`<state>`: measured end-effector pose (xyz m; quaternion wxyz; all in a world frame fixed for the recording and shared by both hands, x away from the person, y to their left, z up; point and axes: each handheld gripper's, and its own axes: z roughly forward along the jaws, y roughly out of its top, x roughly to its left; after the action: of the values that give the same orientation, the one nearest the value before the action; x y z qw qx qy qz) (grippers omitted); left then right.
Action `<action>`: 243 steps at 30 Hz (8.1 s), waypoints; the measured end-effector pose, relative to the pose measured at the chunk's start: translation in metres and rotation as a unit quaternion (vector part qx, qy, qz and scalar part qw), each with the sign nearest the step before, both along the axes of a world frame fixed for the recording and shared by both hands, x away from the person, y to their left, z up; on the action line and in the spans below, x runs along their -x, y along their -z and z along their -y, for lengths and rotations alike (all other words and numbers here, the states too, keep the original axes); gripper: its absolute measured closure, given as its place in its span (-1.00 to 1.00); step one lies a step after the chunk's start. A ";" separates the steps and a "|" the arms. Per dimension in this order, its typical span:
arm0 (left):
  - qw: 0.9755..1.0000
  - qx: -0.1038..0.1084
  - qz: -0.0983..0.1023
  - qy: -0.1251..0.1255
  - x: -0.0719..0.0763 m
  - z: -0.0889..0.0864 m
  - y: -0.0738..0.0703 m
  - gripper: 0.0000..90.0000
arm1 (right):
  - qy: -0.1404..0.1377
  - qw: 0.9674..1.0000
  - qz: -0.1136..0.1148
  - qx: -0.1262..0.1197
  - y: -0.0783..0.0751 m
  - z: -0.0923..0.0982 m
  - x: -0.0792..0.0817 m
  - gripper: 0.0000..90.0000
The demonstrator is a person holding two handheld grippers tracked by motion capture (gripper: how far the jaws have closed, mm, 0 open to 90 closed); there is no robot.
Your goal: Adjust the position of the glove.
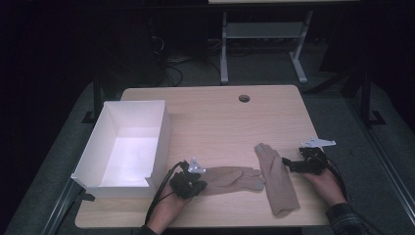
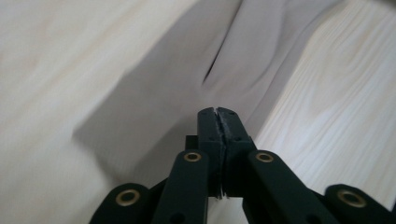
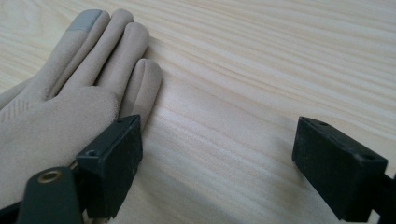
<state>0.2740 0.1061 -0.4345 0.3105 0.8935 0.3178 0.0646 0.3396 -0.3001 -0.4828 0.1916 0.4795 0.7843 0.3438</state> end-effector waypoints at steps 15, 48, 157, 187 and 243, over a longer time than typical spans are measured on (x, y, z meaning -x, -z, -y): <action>0.996 0.020 0.020 0.087 -0.040 0.073 -0.011 0.99 | 0.000 1.000 0.000 0.000 0.000 0.000 0.000 -0.65; 0.997 -0.013 0.029 0.073 -0.081 0.108 0.017 0.99 | 0.000 1.000 0.000 0.000 0.000 0.000 0.000 -0.65; 0.990 0.121 -0.013 -0.065 -0.104 0.016 0.007 0.94 | -0.222 0.972 -0.070 -0.025 -0.020 -0.063 0.039 1.00; 0.986 0.167 -0.003 0.003 -0.080 0.052 -0.024 0.94 | -0.257 0.964 -0.064 -0.034 -0.017 -0.116 0.025 1.00; 0.996 0.047 -0.009 0.070 -0.047 0.080 0.018 0.92 | -0.085 0.996 -0.020 -0.016 -0.009 -0.035 0.007 -0.50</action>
<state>0.3212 0.0262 -0.4520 0.3526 0.8986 0.2603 0.0200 0.3326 -0.2649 -0.4738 0.1386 0.4211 0.8201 0.3619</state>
